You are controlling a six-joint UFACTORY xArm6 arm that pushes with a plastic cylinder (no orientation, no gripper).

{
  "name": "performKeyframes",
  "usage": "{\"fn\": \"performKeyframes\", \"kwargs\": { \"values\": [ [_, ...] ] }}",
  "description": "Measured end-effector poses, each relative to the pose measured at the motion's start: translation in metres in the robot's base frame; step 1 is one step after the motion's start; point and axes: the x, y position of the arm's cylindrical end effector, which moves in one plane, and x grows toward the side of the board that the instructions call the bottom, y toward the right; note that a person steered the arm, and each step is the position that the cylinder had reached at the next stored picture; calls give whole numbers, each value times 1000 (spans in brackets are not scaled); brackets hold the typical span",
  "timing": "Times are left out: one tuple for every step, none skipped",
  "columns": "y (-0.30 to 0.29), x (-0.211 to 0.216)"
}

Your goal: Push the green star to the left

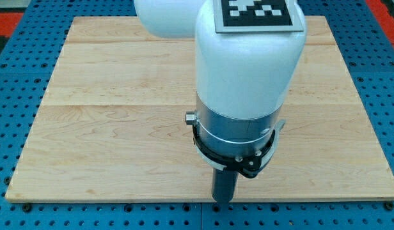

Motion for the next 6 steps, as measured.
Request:
{"fn": "performKeyframes", "kwargs": {
  "values": [
    [1,0],
    [1,0],
    [1,-3],
    [1,-10],
    [21,-22],
    [57,-31]
  ]
}}
